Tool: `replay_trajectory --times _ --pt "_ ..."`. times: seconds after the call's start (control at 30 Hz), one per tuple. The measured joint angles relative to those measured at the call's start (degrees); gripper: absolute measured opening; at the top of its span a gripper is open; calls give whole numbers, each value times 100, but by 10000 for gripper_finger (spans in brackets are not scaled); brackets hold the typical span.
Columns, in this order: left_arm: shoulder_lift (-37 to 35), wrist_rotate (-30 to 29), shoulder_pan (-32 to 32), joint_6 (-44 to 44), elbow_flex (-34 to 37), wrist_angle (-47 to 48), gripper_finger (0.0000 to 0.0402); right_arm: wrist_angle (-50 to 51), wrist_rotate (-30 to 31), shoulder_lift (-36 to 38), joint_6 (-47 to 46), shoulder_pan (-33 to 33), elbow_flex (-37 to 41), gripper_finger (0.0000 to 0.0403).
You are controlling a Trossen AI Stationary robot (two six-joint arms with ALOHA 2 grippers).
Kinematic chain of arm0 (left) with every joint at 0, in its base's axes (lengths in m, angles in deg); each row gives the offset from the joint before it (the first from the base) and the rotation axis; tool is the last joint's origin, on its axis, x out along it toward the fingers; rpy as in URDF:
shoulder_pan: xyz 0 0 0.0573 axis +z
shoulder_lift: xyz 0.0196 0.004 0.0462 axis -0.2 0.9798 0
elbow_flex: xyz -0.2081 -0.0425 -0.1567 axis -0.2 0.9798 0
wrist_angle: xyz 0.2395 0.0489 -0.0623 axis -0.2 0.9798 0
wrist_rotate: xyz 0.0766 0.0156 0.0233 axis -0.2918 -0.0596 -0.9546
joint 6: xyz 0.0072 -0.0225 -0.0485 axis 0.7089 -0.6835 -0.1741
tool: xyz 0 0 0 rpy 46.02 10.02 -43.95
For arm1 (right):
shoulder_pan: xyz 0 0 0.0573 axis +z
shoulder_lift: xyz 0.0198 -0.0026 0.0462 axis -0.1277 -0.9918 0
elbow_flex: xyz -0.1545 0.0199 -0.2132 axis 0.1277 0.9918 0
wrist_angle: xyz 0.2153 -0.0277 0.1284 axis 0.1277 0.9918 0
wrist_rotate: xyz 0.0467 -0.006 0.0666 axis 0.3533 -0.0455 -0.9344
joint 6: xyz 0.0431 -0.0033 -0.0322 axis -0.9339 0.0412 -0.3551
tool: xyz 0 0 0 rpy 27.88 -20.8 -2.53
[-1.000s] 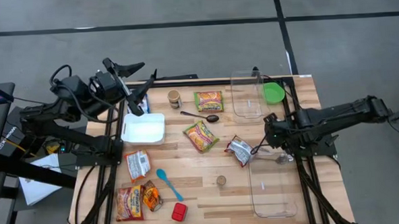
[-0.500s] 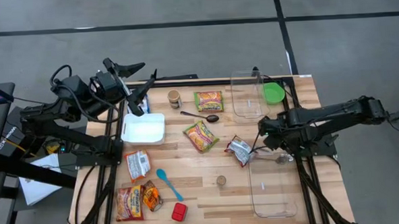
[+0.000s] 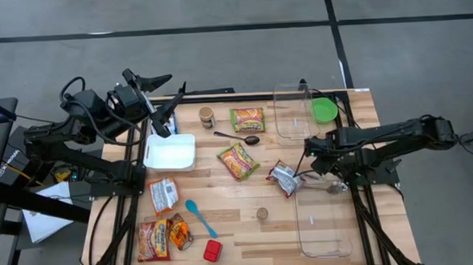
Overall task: Pick & Place Food Item
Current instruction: Put the white seasoning bottle into the top transparent bin
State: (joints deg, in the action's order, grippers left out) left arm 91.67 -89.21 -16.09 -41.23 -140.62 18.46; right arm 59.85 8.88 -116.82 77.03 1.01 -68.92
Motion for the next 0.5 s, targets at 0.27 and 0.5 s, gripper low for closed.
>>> replay_trajectory --times 0.27,0.5 --pt "0 1 0 0 0 0 259 -266 2 -11 126 -267 272 305" --pt "0 3 -1 0 0 2 259 -417 -2 -11 229 -390 415 304"
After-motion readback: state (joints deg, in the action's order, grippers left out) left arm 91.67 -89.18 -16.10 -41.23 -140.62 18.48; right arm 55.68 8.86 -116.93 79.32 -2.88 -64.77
